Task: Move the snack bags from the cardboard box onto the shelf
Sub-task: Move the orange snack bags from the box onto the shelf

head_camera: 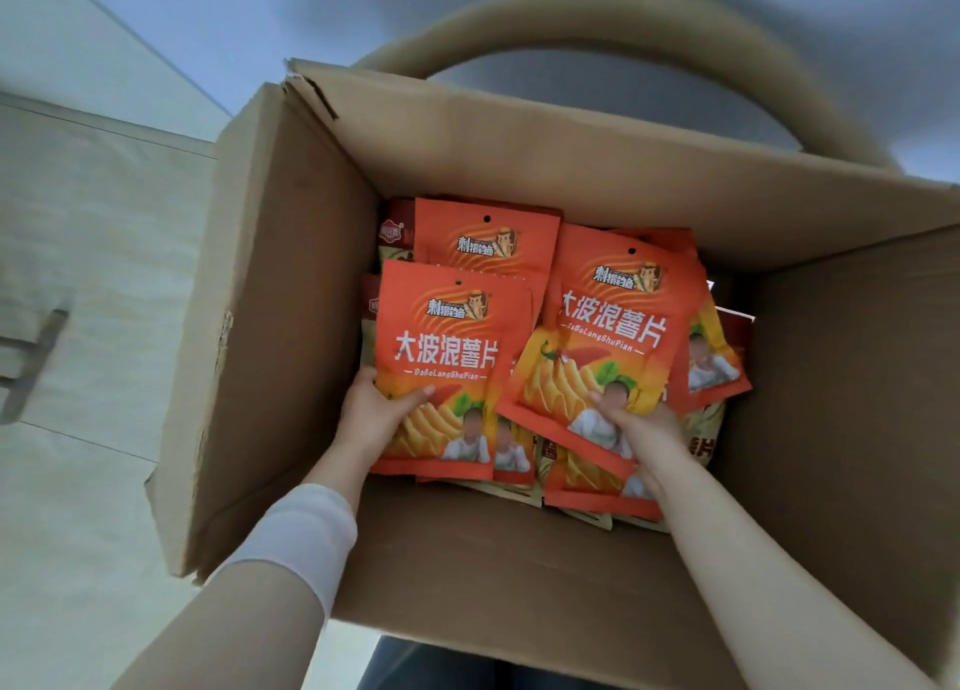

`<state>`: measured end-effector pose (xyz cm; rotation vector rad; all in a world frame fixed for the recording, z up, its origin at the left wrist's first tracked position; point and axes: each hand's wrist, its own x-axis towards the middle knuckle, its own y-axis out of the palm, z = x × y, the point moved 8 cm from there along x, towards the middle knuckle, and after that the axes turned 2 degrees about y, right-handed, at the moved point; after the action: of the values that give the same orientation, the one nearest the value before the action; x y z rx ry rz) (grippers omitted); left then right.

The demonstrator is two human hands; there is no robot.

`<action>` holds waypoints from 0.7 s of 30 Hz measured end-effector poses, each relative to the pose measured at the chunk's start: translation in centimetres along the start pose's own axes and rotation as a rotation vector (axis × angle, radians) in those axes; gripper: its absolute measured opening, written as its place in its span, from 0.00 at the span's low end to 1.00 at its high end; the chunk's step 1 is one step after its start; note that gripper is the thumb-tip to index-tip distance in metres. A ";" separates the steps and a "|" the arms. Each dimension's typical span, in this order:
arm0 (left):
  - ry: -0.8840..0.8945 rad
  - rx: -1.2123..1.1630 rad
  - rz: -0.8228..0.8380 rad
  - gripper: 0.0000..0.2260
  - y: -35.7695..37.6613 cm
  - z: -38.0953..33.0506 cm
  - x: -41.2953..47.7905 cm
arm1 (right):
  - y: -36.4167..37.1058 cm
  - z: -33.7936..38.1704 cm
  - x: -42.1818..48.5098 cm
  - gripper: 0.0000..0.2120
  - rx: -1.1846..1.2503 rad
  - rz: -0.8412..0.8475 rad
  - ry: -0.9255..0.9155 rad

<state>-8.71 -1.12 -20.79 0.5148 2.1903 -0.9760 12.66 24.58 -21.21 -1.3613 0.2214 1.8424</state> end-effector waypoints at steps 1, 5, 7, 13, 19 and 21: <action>0.020 -0.015 0.030 0.27 0.0 -0.3 -0.4 | 0.0 0.2 -0.5 0.14 0.021 0.004 -0.011; 0.101 -0.085 0.088 0.25 -1.3 -2.6 -2.7 | -1.1 0.9 -3.9 0.08 0.050 -0.004 -0.099; 0.151 -0.133 0.138 0.22 -2.1 -4.3 -4.3 | -2.8 0.6 -6.4 0.04 0.078 -0.020 -0.123; 0.355 -0.248 0.250 0.13 -4.6 -10.3 -10.7 | -10.4 -1.9 -15.8 0.08 0.155 -0.143 -0.261; 0.652 -0.265 0.447 0.13 -3.2 -17.0 -22.1 | -18.9 -7.9 -27.0 0.10 0.234 -0.397 -0.342; 0.749 -0.259 0.522 0.15 -1.9 -19.2 -27.0 | -21.9 -10.1 -30.6 0.11 0.253 -0.489 -0.342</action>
<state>0.88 10.24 8.93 1.4062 2.5380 -0.2117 37.61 17.81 7.93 -0.8192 -0.0552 1.5365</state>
